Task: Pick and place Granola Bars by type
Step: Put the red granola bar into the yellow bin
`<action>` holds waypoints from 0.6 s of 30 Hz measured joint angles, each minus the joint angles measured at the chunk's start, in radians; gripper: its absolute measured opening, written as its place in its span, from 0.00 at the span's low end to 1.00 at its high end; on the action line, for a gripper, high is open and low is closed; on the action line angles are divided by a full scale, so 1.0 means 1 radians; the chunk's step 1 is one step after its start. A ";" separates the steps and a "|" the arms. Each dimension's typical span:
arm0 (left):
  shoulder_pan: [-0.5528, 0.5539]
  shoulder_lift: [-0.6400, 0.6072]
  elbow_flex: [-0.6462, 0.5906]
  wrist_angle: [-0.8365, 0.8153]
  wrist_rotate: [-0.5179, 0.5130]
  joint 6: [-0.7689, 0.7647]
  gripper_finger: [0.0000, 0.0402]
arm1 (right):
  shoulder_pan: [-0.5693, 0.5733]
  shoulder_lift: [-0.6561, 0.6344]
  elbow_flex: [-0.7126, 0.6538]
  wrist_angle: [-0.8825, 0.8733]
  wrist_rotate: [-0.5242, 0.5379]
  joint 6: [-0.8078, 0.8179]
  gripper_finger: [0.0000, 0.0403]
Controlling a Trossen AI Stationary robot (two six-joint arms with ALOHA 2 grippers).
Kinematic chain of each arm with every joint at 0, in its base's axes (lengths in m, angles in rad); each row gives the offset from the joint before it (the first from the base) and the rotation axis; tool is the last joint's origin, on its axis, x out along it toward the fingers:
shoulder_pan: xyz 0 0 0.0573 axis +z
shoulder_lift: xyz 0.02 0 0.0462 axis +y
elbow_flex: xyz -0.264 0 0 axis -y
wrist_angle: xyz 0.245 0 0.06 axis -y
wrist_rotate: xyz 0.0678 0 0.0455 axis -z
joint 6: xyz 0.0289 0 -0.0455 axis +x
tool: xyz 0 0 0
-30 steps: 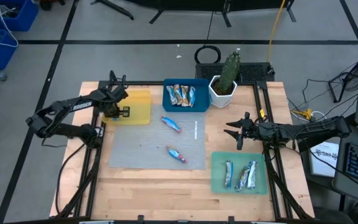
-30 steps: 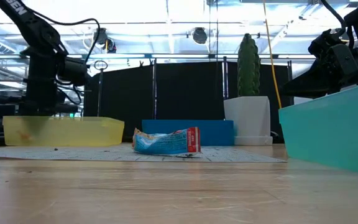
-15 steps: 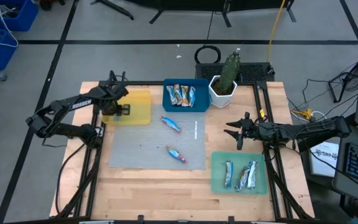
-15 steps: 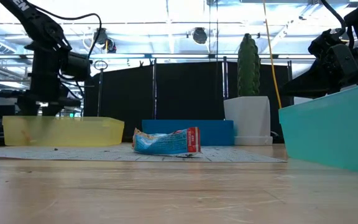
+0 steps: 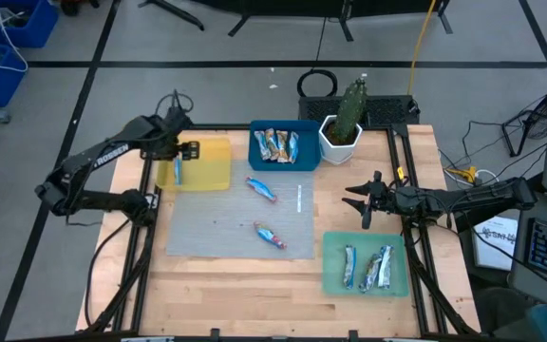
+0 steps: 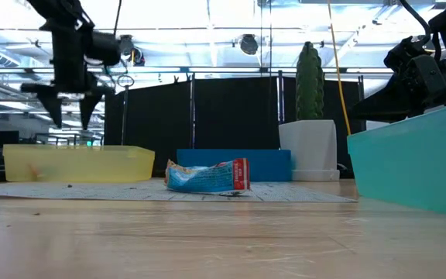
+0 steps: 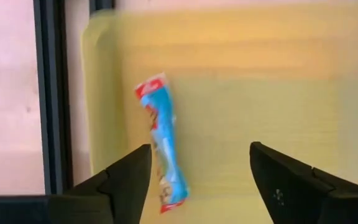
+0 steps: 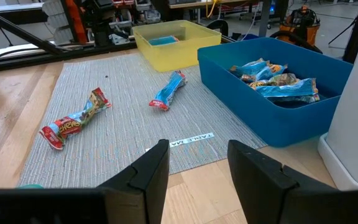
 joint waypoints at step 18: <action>-0.112 -0.007 0.426 0.107 0.155 0.602 0.71 | 0.000 0.000 0.000 0.000 0.000 0.000 0.39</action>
